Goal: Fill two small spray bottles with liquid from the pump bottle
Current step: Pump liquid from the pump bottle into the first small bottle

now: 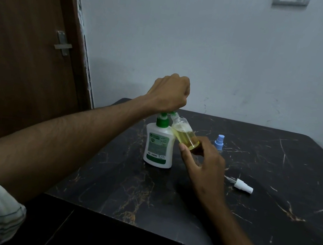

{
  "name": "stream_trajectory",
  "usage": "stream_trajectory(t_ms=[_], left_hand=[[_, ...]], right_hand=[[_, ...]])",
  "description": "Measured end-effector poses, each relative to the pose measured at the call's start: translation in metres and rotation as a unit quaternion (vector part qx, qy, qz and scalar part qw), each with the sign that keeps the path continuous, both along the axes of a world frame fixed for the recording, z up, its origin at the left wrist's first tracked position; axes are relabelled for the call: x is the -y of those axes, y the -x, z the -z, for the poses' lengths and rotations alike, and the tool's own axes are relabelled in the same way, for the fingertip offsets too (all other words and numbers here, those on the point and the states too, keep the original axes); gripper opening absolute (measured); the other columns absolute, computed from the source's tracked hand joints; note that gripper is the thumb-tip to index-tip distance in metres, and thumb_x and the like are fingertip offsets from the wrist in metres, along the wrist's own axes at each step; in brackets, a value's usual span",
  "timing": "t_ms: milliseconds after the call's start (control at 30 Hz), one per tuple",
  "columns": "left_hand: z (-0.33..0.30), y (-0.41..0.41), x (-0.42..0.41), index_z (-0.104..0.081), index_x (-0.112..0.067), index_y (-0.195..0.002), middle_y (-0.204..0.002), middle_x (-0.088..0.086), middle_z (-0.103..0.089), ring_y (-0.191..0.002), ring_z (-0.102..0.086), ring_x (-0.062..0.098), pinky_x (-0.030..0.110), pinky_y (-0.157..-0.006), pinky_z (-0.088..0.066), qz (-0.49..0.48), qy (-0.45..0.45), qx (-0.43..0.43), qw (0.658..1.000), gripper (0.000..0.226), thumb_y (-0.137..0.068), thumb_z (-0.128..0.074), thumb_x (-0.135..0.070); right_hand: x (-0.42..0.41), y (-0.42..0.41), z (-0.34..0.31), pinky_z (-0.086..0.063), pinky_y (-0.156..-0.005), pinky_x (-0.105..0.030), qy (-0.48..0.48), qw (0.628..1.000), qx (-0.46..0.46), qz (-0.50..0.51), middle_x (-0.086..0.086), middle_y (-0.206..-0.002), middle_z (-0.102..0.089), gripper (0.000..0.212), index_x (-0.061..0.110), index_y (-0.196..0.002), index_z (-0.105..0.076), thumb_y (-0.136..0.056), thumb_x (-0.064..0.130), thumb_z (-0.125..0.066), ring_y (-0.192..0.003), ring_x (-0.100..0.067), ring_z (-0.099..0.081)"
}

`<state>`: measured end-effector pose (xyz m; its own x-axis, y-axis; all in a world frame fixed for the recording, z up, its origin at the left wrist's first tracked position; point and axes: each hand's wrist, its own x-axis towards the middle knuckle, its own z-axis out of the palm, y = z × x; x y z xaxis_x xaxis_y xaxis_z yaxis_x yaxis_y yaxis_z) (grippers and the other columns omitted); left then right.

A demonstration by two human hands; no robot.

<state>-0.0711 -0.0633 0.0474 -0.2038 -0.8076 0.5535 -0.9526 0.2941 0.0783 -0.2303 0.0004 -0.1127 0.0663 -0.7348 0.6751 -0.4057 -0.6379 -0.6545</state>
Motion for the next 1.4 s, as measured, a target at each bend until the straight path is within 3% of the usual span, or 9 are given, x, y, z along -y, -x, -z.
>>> stream_trajectory(t_ms=[167,400,600,800,967,1133,1400], left_hand=[[-0.0028,-0.0004,0.0001,-0.044,-0.025,-0.062,-0.073,-0.004,-0.055,-0.067,-0.054,0.023,0.034,-0.064,-0.037,-0.015,0.013,-0.007,1.0,0.027,-0.073,-0.048,0.0],[-0.0019,-0.0002,-0.0005,-0.045,-0.027,-0.065,-0.086,0.002,-0.065,-0.073,-0.059,0.024,0.036,-0.065,-0.041,-0.006,0.008,0.005,1.0,0.029,-0.077,-0.05,-0.002],[-0.0012,0.0005,-0.0005,-0.044,-0.024,-0.061,-0.072,-0.004,-0.056,-0.07,-0.056,0.025,0.035,-0.063,-0.038,-0.01,0.011,-0.001,1.0,0.028,-0.072,-0.048,0.0],[-0.0023,0.0001,-0.0012,-0.048,-0.024,-0.066,-0.086,0.003,-0.066,-0.077,-0.059,0.026,0.036,-0.066,-0.042,-0.009,0.01,0.004,1.0,0.025,-0.077,-0.049,-0.001],[-0.0015,0.0017,-0.002,-0.049,-0.019,-0.065,-0.07,-0.005,-0.053,-0.071,-0.052,0.023,0.031,-0.06,-0.035,-0.011,0.015,0.002,1.0,0.023,-0.075,-0.048,0.002],[0.0002,-0.0006,-0.0028,-0.059,-0.017,-0.082,-0.093,0.004,-0.065,-0.079,-0.057,0.026,0.037,-0.07,-0.04,-0.015,0.015,0.005,1.0,0.017,-0.081,-0.051,-0.002],[0.0002,0.0016,-0.0005,-0.043,-0.026,-0.062,-0.083,0.003,-0.064,-0.079,-0.06,0.028,0.036,-0.066,-0.04,-0.012,0.015,0.007,1.0,0.03,-0.077,-0.049,0.0]], right_hand=[[0.0008,0.0005,-0.0009,-0.058,-0.079,-0.035,-0.003,1.0,0.007,-0.002,0.014,-0.097,-0.066,0.031,0.027,-0.106,-0.064,-0.097,0.056,-0.061,-0.093,-0.004,-0.063],[0.0016,0.0001,0.0011,-0.058,-0.079,-0.037,0.0,1.0,0.001,0.001,0.015,-0.097,-0.066,0.03,0.028,-0.106,-0.063,-0.097,0.056,-0.06,-0.093,-0.004,-0.063],[0.0015,-0.0007,0.0,-0.058,-0.077,-0.038,0.002,1.0,0.001,0.003,0.014,-0.096,-0.065,0.029,0.027,-0.104,-0.063,-0.098,0.056,-0.06,-0.091,-0.006,-0.063],[0.0011,0.0001,0.0013,-0.058,-0.078,-0.038,0.0,1.0,-0.001,0.002,0.015,-0.097,-0.064,0.029,0.031,-0.105,-0.062,-0.098,0.059,-0.059,-0.093,-0.004,-0.062],[0.0036,-0.001,0.0024,-0.058,-0.078,-0.037,0.0,1.0,-0.002,0.003,0.015,-0.097,-0.064,0.028,0.031,-0.105,-0.061,-0.097,0.059,-0.059,-0.092,-0.004,-0.062],[0.0016,-0.0006,0.0013,-0.057,-0.077,-0.034,0.005,1.0,-0.003,0.005,0.014,-0.096,-0.065,0.031,0.028,-0.105,-0.063,-0.097,0.058,-0.059,-0.091,-0.003,-0.062],[0.0017,0.0,0.0003,-0.056,-0.077,-0.035,0.003,1.0,0.001,-0.001,0.013,-0.096,-0.065,0.029,0.027,-0.104,-0.063,-0.097,0.055,-0.06,-0.091,-0.005,-0.062]])
